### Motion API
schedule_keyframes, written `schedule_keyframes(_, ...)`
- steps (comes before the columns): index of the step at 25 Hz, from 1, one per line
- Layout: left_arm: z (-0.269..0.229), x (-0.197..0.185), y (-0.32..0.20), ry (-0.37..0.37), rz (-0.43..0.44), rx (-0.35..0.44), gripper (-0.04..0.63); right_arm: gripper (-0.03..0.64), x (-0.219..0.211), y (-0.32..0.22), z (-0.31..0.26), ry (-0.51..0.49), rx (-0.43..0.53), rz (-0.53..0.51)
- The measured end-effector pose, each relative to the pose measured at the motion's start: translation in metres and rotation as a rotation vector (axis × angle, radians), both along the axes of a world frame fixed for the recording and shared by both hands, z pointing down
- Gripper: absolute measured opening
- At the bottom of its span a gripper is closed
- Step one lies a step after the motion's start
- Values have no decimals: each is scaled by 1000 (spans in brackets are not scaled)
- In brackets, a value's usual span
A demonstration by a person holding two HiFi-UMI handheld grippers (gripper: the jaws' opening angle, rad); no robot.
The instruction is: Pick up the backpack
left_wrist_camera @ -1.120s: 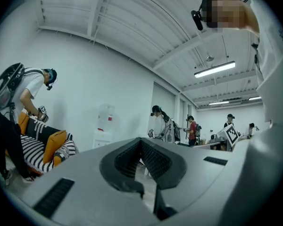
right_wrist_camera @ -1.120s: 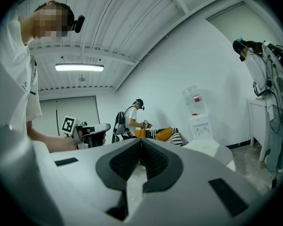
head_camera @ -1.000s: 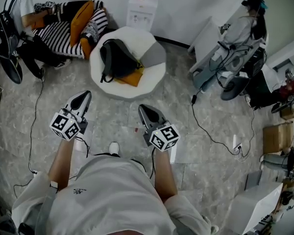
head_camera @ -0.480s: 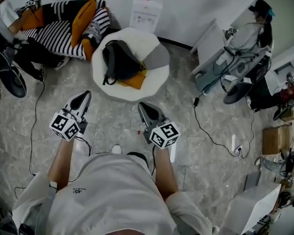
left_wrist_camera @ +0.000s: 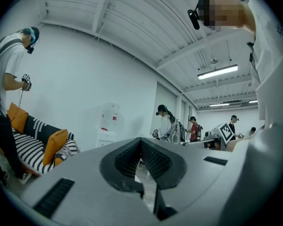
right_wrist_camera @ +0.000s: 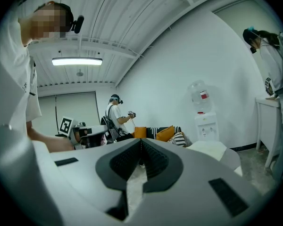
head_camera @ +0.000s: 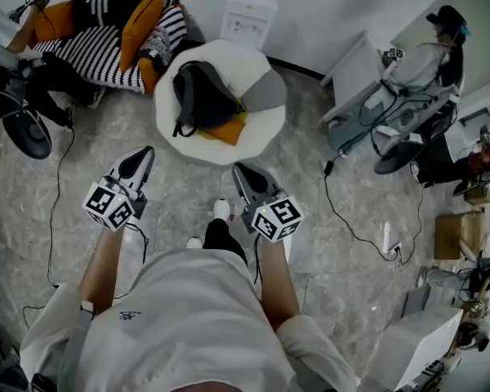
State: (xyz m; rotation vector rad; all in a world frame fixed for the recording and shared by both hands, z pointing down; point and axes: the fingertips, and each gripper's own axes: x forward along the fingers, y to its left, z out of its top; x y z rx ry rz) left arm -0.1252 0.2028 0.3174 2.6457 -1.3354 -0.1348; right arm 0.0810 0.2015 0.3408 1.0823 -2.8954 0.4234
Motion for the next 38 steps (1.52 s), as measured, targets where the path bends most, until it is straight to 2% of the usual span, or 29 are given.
schedule_keyframes(13,17,2,-53,-12,-50,-20,2,5,-8,-71,19,-15,-13,-77)
schedule_keyframes(31,11,42,-220,-36,-188,-48,2,5,29,-270,20,-31,-29,-213)
schedule_keyframes(38,14,54,-277,14,-230,-70,2,5,35,-340,38,-12,-60,-276)
